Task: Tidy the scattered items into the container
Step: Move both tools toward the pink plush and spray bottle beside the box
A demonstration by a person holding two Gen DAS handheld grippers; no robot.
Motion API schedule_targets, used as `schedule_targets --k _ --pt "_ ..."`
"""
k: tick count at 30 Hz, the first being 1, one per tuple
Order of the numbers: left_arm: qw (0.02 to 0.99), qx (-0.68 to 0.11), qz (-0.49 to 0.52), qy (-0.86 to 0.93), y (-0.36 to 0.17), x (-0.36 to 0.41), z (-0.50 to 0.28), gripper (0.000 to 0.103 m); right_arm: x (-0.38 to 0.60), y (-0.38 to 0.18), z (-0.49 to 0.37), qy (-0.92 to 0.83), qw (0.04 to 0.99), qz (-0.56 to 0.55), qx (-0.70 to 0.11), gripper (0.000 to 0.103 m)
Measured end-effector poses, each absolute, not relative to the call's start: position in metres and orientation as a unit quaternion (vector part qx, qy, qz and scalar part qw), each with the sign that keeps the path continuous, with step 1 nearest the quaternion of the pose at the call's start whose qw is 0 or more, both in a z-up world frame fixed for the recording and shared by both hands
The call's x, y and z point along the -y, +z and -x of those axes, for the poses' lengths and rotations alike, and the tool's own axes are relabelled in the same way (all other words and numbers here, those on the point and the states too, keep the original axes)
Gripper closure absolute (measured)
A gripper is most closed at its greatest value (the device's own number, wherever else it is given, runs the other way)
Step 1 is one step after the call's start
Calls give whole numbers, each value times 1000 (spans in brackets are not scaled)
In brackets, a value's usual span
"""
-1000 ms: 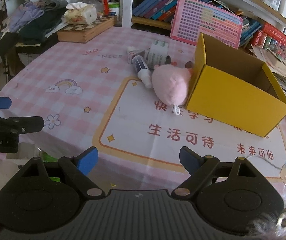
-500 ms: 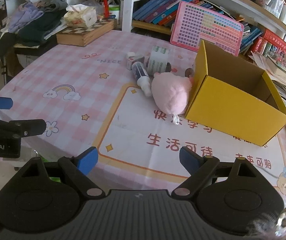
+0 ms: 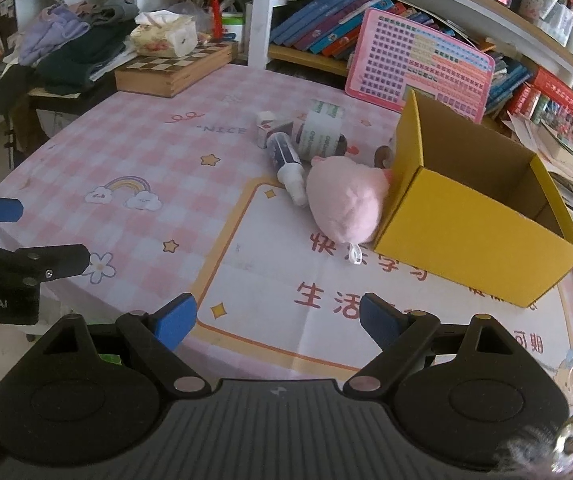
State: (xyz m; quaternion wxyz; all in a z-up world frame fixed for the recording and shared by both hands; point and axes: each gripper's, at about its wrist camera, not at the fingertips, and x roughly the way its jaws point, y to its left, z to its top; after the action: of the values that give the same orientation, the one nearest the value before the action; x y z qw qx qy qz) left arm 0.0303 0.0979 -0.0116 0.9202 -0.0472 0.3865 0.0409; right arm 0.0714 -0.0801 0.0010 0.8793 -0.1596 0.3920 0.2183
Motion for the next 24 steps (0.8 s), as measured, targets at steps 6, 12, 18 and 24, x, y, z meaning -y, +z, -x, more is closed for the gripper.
schedule_targets --k 6,12,18,24 --pt "920 -386 51 46 -12 -99 -33 8 79 0 -76 224 876 162 -395 14" --pt "919 -387 51 47 -12 -99 -37 8 79 0 -82 224 877 162 -394 15" --pt "921 -385 45 42 -13 -96 -50 8 82 0 -90 211 885 166 -380 17" --pt "921 -386 38 33 -16 -90 -65 8 82 0 -103 208 885 171 -379 19"
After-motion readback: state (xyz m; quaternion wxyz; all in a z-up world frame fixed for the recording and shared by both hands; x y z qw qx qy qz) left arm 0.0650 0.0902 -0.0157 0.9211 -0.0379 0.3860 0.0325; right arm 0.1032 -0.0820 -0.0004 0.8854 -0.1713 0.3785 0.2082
